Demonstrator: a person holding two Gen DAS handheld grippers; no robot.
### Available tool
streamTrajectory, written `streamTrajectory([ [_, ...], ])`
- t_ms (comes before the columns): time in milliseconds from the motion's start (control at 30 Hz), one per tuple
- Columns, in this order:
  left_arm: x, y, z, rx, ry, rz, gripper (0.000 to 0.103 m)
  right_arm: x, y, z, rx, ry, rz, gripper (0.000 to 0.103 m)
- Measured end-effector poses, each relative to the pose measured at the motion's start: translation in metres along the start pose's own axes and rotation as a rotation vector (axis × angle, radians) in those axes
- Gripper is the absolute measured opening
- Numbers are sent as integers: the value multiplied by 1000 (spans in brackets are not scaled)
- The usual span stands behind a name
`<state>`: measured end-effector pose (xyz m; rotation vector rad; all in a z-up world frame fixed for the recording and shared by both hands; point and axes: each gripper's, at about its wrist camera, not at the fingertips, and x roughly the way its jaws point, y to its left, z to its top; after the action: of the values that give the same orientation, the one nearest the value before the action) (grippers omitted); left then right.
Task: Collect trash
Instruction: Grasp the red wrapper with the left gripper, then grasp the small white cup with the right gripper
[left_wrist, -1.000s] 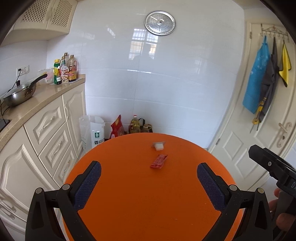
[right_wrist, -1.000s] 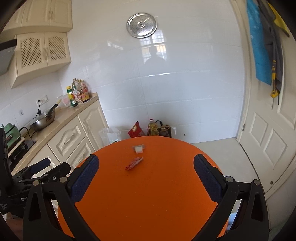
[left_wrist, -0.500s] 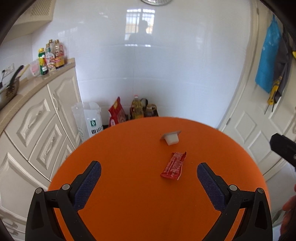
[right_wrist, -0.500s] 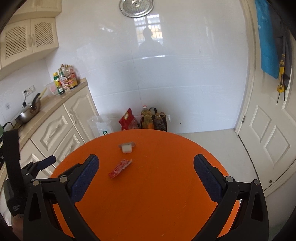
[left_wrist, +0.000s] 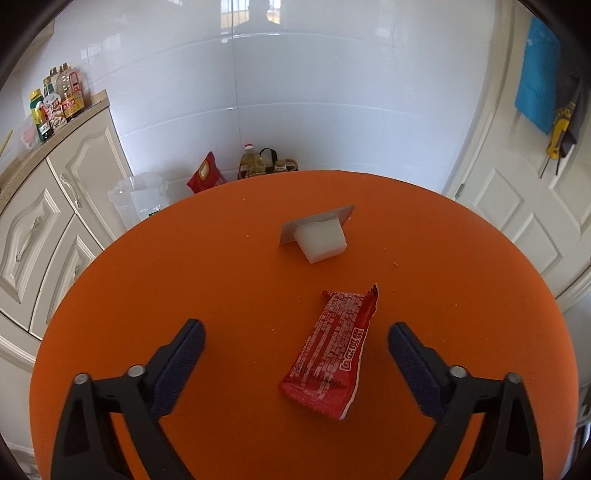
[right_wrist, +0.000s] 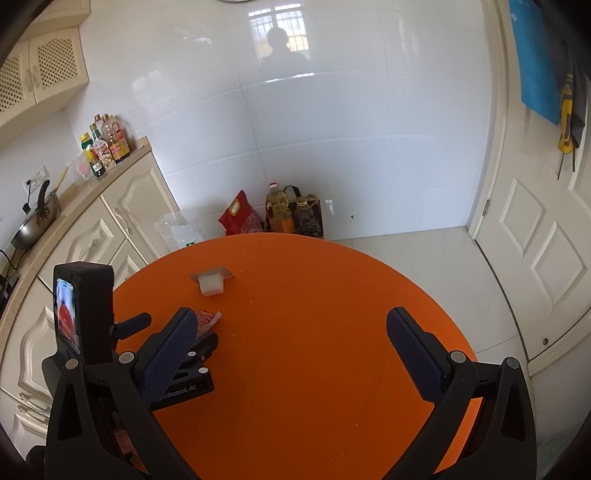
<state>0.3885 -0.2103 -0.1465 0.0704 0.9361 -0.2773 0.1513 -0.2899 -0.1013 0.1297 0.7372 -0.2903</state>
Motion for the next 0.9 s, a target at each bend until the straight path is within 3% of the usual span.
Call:
streamTrajectory([
  [33, 6, -4, 7, 4, 3, 5, 78, 0, 0, -1, 0, 2, 0, 103],
  [133, 21, -7, 24, 7, -8, 1, 61, 1, 1, -1, 0, 3, 1, 103],
  [200, 29, -5, 37, -2, -9, -4, 28, 2, 2, -3, -2, 6, 4, 103],
  [233, 32, -3, 42, -10, -5, -15, 20, 2, 5, -4, -3, 7, 6, 103],
  [300, 43, 3, 56, -32, 8, -52, 18, 3, 11, -5, -8, 7, 8, 103],
  [633, 69, 32, 109, -106, -56, -36, 16, 17, 45, -4, -65, 25, 36, 103],
  [900, 101, 61, 159, -159, -97, -12, 16, 74, 80, 4, -128, 91, 49, 103],
])
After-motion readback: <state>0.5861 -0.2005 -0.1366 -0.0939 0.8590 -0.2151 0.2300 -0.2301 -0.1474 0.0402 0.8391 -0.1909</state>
